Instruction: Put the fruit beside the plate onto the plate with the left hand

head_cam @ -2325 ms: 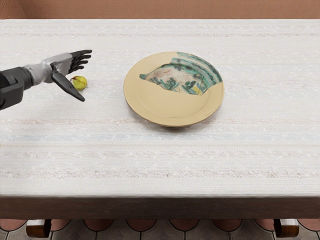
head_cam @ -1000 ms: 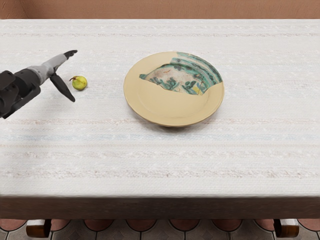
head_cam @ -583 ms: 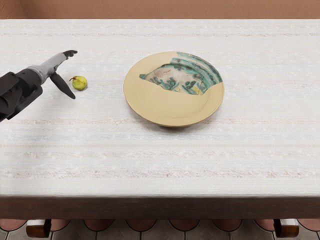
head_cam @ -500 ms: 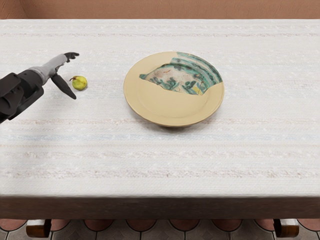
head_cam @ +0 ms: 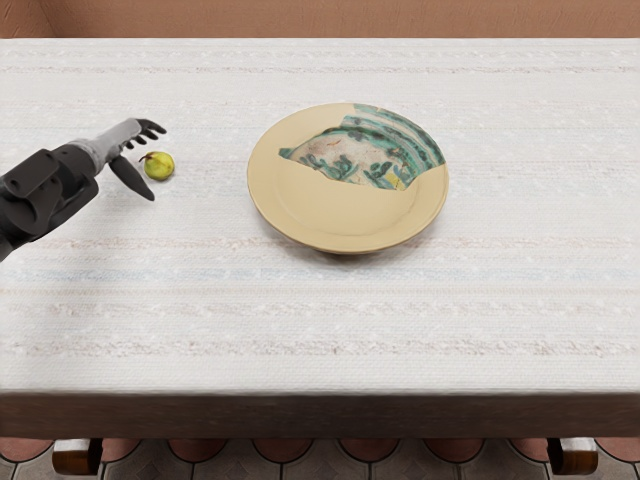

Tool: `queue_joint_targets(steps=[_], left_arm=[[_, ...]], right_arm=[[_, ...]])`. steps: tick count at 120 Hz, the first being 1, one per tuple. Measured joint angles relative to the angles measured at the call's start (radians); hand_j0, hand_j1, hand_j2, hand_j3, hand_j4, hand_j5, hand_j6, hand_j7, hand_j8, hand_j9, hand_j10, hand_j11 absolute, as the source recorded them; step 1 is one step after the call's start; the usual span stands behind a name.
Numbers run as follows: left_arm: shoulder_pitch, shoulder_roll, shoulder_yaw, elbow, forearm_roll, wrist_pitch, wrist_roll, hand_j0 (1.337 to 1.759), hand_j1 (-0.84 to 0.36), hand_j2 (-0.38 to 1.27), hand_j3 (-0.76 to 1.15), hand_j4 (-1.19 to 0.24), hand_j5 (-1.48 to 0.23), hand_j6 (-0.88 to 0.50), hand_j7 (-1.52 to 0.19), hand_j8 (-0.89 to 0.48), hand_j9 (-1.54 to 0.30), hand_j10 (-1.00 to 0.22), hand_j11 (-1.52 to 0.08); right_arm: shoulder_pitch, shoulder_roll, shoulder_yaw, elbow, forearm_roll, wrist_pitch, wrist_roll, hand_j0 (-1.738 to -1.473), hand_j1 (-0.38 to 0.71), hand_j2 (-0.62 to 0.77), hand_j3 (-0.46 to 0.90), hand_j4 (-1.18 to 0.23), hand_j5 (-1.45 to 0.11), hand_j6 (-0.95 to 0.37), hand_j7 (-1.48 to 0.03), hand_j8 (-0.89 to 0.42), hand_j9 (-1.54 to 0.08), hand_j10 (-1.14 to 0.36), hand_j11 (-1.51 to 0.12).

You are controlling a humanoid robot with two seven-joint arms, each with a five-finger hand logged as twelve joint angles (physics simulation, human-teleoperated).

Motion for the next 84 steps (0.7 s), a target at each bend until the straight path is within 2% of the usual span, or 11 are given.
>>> queue_joint_targets(steps=[24,84], left_arm=[[-0.002,0.000,-0.001,0.000,0.007,0.001,0.020,1.658,0.00,0.06,0.00,-0.30,-0.38,-0.30,-0.38,-0.30,-0.38,-0.30,-0.38],[-0.002,-0.009,-0.007,-0.003,0.002,0.063,0.023,1.658,-0.08,0.07,0.00,-0.36,-0.46,-0.36,-0.46,-0.36,-0.46,-0.36,-0.46]], right_arm=[[0.000,0.000,0.000,0.000,0.000,0.000,0.000,-1.658,-0.31,-0.01,0.00,-0.03,-0.04,-0.03,-0.04,-0.03,-0.04,-0.03,-0.04],[0.000,0.000,0.000,0.000,0.000,0.000,0.000,-1.658,-0.31,-0.01,0.00,-0.03,-0.04,-0.03,-0.04,-0.03,-0.04,-0.03,-0.04]])
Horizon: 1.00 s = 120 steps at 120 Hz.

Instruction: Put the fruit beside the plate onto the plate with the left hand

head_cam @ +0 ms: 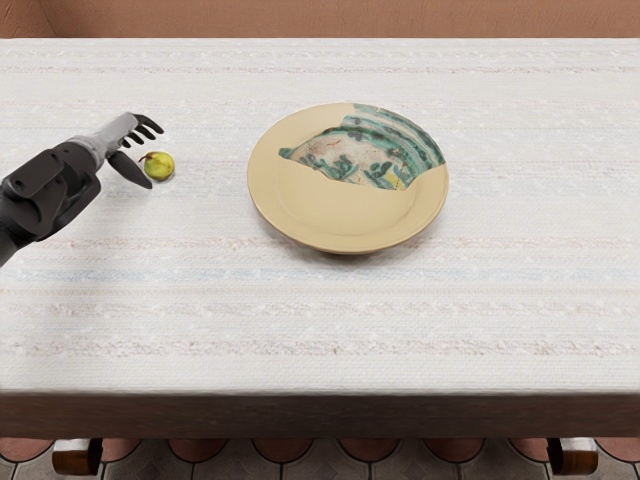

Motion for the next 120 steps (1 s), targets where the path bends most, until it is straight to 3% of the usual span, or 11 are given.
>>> queue_joint_targets(steps=[120], left_arm=[[0.009,-0.019,0.004,-0.010,0.027,0.005,0.000,1.658,-0.19,0.09,0.00,-0.46,-0.58,-0.43,-0.59,-0.40,-0.59,-0.45,-0.59]], right_arm=[[0.000,0.000,0.000,0.000,0.000,0.000,0.000,-1.658,-0.31,-0.01,0.00,-0.03,-0.04,-0.03,-0.04,-0.03,-0.04,-0.03,-0.04]])
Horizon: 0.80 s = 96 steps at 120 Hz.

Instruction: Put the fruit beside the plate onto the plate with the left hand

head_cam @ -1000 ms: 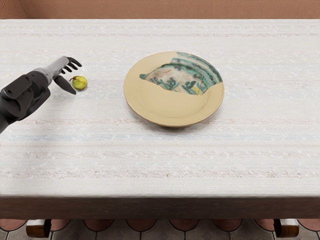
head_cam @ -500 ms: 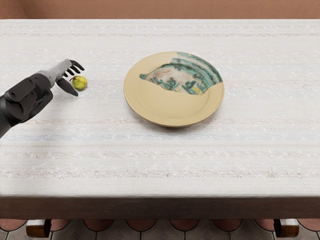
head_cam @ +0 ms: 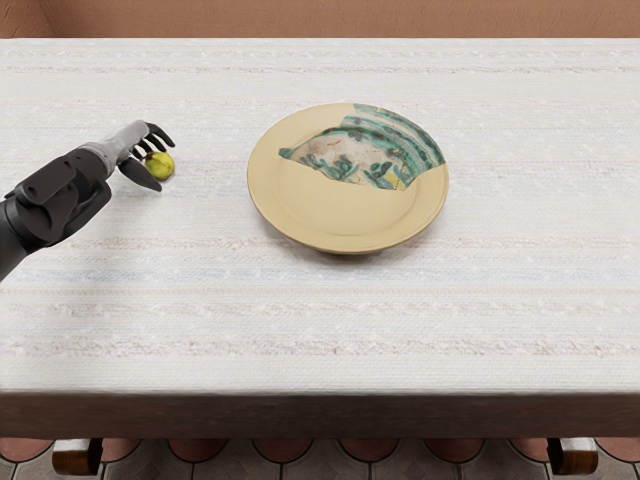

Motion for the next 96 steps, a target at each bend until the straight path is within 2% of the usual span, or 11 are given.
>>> queue_joint_targets(steps=[7,15,48,58,76,79,96], left_arm=[[0.001,-0.002,-0.001,0.000,0.006,0.000,0.000,1.658,-0.21,0.10,0.00,-0.48,-0.60,-0.43,-0.60,-0.43,-0.61,-0.47,-0.61],[0.007,-0.008,-0.001,-0.001,0.011,0.001,0.000,1.658,-0.22,0.10,0.00,-0.50,-0.60,-0.41,-0.61,-0.39,-0.62,-0.48,-0.62],[0.012,-0.008,0.000,-0.003,0.024,0.000,0.000,1.658,-0.27,0.11,0.00,-0.54,-0.65,-0.47,-0.66,-0.45,-0.67,-0.52,-0.67],[0.014,-0.008,-0.001,-0.005,0.032,-0.001,0.000,1.658,-0.30,0.08,0.13,-0.57,-0.67,-0.50,-0.69,-0.46,-0.70,-0.55,-0.70],[0.014,-0.010,-0.001,-0.007,0.037,-0.003,0.001,1.667,-0.29,-0.03,0.22,-0.61,-0.70,-0.43,-0.73,-0.42,-0.75,-0.58,-0.75],[0.014,-0.011,-0.001,-0.007,0.037,-0.003,0.001,1.663,-0.29,-0.02,0.18,-0.62,-0.71,-0.43,-0.74,-0.41,-0.76,-0.58,-0.76],[0.014,-0.011,-0.001,-0.010,0.039,-0.007,0.002,1.669,-0.34,-0.01,0.31,-0.67,-0.75,-0.37,-0.79,-0.36,-0.81,-0.63,-0.81]], right_arm=[[0.000,0.000,0.000,0.000,0.000,0.000,0.000,-1.658,-0.31,-0.01,0.00,-0.03,-0.04,-0.03,-0.04,-0.03,-0.04,-0.03,-0.04],[0.000,0.000,0.000,0.000,0.000,0.000,0.000,-1.658,-0.31,-0.01,0.00,-0.03,-0.04,-0.03,-0.04,-0.03,-0.04,-0.03,-0.04],[0.000,0.000,0.000,0.000,0.000,0.000,0.000,-1.658,-0.31,-0.01,0.00,-0.03,-0.04,-0.03,-0.04,-0.03,-0.04,-0.03,-0.04],[0.000,0.000,0.000,0.000,0.000,0.000,0.000,-1.658,-0.31,-0.01,0.00,-0.03,-0.04,-0.03,-0.04,-0.03,-0.04,-0.03,-0.04],[0.000,0.000,0.000,0.000,0.000,0.000,0.000,-1.658,-0.31,-0.01,0.00,-0.03,-0.04,-0.03,-0.04,-0.03,-0.04,-0.03,-0.04],[0.000,0.000,0.000,0.000,0.000,0.000,0.000,-1.658,-0.31,-0.01,0.00,-0.03,-0.04,-0.03,-0.04,-0.03,-0.04,-0.03,-0.04],[0.000,0.000,0.000,0.000,0.000,0.000,0.000,-1.658,-0.31,-0.01,0.00,-0.03,-0.04,-0.03,-0.04,-0.03,-0.04,-0.03,-0.04]])
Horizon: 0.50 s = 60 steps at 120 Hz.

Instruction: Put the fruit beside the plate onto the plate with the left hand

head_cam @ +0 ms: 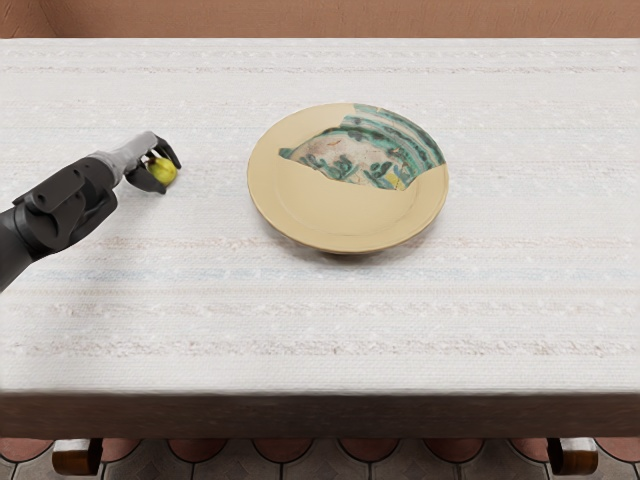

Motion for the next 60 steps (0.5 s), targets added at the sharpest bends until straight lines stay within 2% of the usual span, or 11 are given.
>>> queue_joint_targets(steps=[12,13,22,25,26,27,32,33,34,52,60], left_arm=[[-0.001,0.000,0.001,-0.003,0.001,-0.003,0.000,1.674,-0.35,-0.04,0.33,-0.63,-0.79,-0.32,-0.83,-0.32,-0.86,-0.66,-0.85],[-0.001,0.000,0.001,-0.003,0.001,-0.003,0.000,1.661,-0.35,-0.02,0.32,-0.63,-0.79,-0.33,-0.84,-0.32,-0.86,-0.66,-0.85],[-0.002,-0.001,0.002,-0.006,0.001,-0.004,0.000,1.672,-0.37,0.01,0.30,-0.61,-0.82,-0.30,-0.86,-0.29,-0.89,-0.69,-0.89],[-0.003,-0.001,0.003,-0.008,0.002,-0.004,0.000,1.684,-0.39,0.01,0.39,-0.63,-0.83,-0.30,-0.87,-0.28,-0.90,-0.70,-0.89],[-0.004,-0.001,0.004,-0.008,0.002,-0.004,0.000,1.678,-0.38,0.02,0.34,-0.63,-0.83,-0.30,-0.88,-0.28,-0.90,-0.71,-0.90],[-0.004,-0.001,0.004,-0.008,0.002,-0.004,0.000,1.692,-0.38,0.02,0.37,-0.63,-0.84,-0.31,-0.88,-0.28,-0.91,-0.71,-0.90],[-0.006,-0.001,0.007,-0.009,0.003,-0.005,0.000,1.698,-0.39,0.04,0.34,-0.63,-0.86,-0.30,-0.89,-0.28,-0.91,-0.72,-0.90],[-0.007,-0.001,0.007,-0.010,0.003,-0.005,-0.001,1.686,-0.39,0.07,0.26,-0.62,-0.86,-0.29,-0.89,-0.28,-0.91,-0.72,-0.90],[-0.007,-0.001,0.007,-0.010,0.002,-0.005,-0.001,1.611,-0.40,0.11,0.46,-0.63,-0.86,-0.29,-0.89,-0.30,-0.91,-0.73,-0.90],[-0.027,-0.006,0.008,-0.031,0.000,-0.012,-0.006,1.632,-0.41,0.26,0.22,-0.66,-0.96,-0.30,-0.96,-0.32,-0.96,-0.73,-0.96],[-0.033,-0.005,0.008,-0.051,-0.001,-0.013,-0.007,1.639,-0.42,0.27,0.16,-0.67,-0.99,-0.29,-0.97,-0.32,-0.97,-0.73,-0.97]], right_arm=[[0.000,0.000,0.000,0.000,0.000,0.000,0.000,-1.658,-0.31,-0.01,0.00,-0.03,-0.04,-0.03,-0.04,-0.03,-0.04,-0.03,-0.04],[0.000,0.000,0.000,0.000,0.000,0.000,0.000,-1.658,-0.31,-0.01,0.00,-0.03,-0.04,-0.03,-0.04,-0.03,-0.04,-0.03,-0.04],[0.000,0.000,0.000,0.000,0.000,0.000,0.000,-1.658,-0.31,-0.01,0.00,-0.03,-0.04,-0.03,-0.04,-0.03,-0.04,-0.03,-0.04],[0.000,0.000,0.000,0.000,0.000,0.000,0.000,-1.658,-0.31,-0.01,0.00,-0.03,-0.04,-0.03,-0.04,-0.03,-0.04,-0.03,-0.04],[0.000,0.000,0.000,0.000,0.000,0.000,0.000,-1.658,-0.31,-0.01,0.00,-0.03,-0.04,-0.03,-0.04,-0.03,-0.04,-0.03,-0.04],[0.000,0.000,0.000,0.000,0.000,0.000,0.000,-1.658,-0.31,-0.01,0.00,-0.03,-0.04,-0.03,-0.04,-0.03,-0.04,-0.03,-0.04],[0.000,0.000,0.000,0.000,0.000,0.000,0.000,-1.658,-0.31,-0.01,0.00,-0.03,-0.04,-0.03,-0.04,-0.03,-0.04,-0.03,-0.04],[0.000,0.000,0.000,0.000,0.000,0.000,0.000,-1.658,-0.31,-0.01,0.00,-0.03,-0.04,-0.03,-0.04,-0.03,-0.04,-0.03,-0.04],[0.000,0.000,0.000,0.000,0.000,0.000,0.000,-1.658,-0.31,-0.01,0.00,-0.03,-0.04,-0.03,-0.04,-0.03,-0.04,-0.03,-0.04],[0.000,0.000,0.000,0.000,0.000,0.000,0.000,-1.658,-0.31,-0.01,0.00,-0.03,-0.04,-0.03,-0.04,-0.03,-0.04,-0.03,-0.04],[0.000,0.000,0.000,0.000,0.000,0.000,-0.001,-1.658,-0.31,-0.01,0.00,-0.03,-0.04,-0.03,-0.04,-0.03,-0.04,-0.03,-0.04]])
